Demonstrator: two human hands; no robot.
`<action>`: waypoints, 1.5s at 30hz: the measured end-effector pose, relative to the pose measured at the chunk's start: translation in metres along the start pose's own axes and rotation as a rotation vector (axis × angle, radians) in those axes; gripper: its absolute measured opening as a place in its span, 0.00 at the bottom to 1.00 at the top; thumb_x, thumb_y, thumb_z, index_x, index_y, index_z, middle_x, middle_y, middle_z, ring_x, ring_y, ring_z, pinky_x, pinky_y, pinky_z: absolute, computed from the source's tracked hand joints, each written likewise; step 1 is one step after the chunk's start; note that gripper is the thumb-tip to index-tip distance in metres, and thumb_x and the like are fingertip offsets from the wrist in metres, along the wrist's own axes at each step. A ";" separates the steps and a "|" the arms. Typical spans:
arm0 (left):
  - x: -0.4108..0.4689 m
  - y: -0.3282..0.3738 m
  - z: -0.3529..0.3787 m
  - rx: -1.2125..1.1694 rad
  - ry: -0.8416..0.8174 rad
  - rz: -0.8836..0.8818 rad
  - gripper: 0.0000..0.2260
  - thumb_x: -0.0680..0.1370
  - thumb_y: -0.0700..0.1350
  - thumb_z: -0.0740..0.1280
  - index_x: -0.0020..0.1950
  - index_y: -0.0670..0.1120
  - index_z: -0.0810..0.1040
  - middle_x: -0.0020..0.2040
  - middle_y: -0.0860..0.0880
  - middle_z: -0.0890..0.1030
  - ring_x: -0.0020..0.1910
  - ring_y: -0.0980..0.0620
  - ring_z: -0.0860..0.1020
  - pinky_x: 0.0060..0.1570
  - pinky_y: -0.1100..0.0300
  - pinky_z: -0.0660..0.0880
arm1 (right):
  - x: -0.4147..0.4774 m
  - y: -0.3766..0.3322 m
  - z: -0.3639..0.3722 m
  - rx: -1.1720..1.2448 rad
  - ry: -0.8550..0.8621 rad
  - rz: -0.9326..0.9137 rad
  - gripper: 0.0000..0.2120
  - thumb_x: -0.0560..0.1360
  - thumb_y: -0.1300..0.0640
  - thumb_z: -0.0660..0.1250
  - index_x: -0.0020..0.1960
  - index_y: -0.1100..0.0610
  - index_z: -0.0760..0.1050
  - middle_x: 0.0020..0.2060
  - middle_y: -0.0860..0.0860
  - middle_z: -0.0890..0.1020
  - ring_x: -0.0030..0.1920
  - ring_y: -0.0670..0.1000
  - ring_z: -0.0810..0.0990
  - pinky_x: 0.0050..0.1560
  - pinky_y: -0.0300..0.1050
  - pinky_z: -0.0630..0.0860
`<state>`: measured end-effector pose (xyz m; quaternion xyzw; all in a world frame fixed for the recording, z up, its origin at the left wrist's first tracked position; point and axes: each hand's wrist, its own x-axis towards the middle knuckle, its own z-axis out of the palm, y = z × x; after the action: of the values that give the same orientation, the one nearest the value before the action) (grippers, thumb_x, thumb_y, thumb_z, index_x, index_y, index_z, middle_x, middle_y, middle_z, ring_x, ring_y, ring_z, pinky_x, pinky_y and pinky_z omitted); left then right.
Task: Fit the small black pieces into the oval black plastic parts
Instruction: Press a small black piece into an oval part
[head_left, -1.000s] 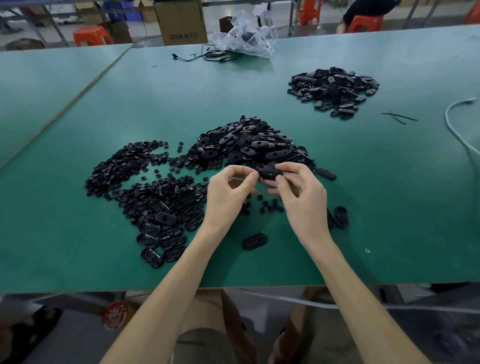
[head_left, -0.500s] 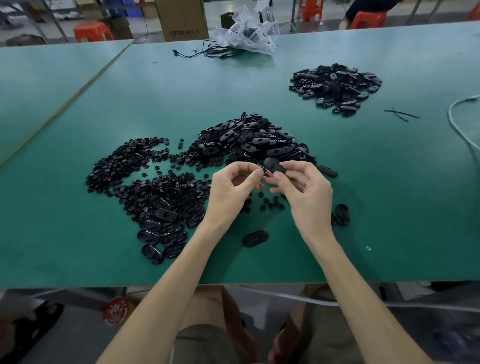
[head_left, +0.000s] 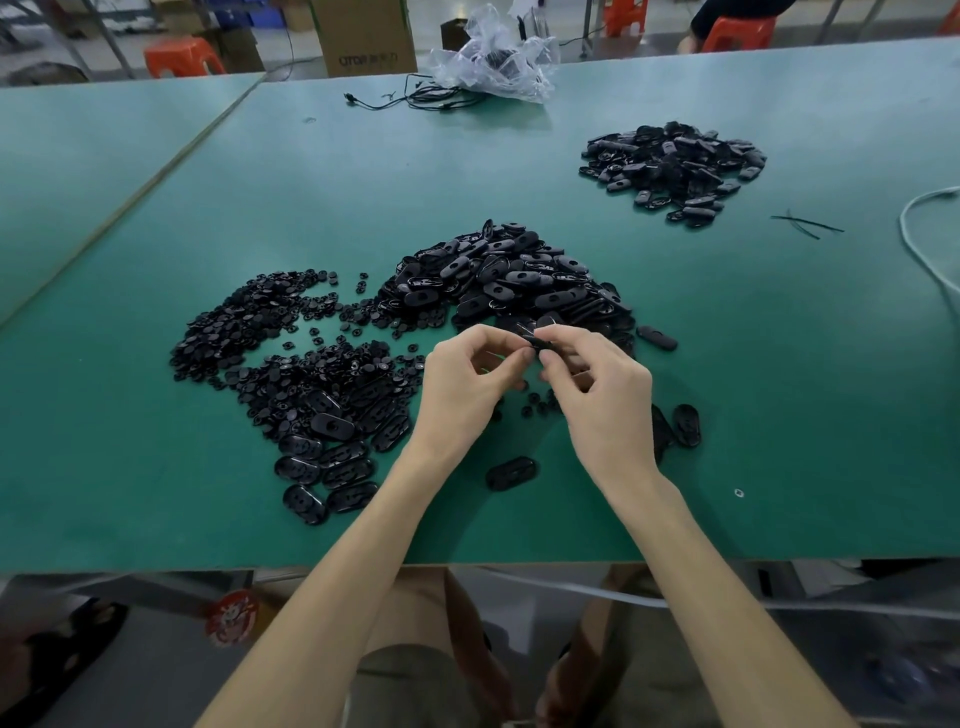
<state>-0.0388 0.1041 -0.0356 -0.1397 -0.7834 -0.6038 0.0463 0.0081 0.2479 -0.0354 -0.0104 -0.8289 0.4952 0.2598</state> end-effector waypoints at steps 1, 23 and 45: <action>0.000 0.000 0.000 0.010 0.009 -0.001 0.01 0.78 0.42 0.75 0.49 0.45 0.85 0.40 0.52 0.86 0.36 0.56 0.84 0.39 0.65 0.78 | 0.000 0.000 0.001 -0.015 -0.006 -0.009 0.11 0.81 0.63 0.71 0.61 0.52 0.84 0.52 0.44 0.85 0.48 0.43 0.84 0.53 0.34 0.79; -0.001 0.006 -0.003 -0.176 -0.040 -0.005 0.08 0.80 0.42 0.74 0.56 0.41 0.82 0.44 0.46 0.87 0.41 0.52 0.85 0.36 0.62 0.76 | -0.003 -0.005 -0.004 0.158 -0.028 -0.009 0.08 0.80 0.66 0.71 0.56 0.55 0.78 0.46 0.41 0.85 0.46 0.42 0.86 0.50 0.32 0.79; 0.001 0.006 -0.002 -0.145 -0.122 0.039 0.16 0.79 0.36 0.73 0.65 0.49 0.83 0.47 0.50 0.86 0.44 0.59 0.81 0.46 0.64 0.78 | 0.001 -0.002 -0.002 0.132 0.020 0.048 0.04 0.82 0.57 0.71 0.56 0.51 0.80 0.46 0.43 0.84 0.48 0.43 0.83 0.48 0.31 0.76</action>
<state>-0.0379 0.1038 -0.0296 -0.1943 -0.7361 -0.6484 -0.0002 0.0083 0.2484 -0.0326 -0.0179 -0.7915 0.5546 0.2561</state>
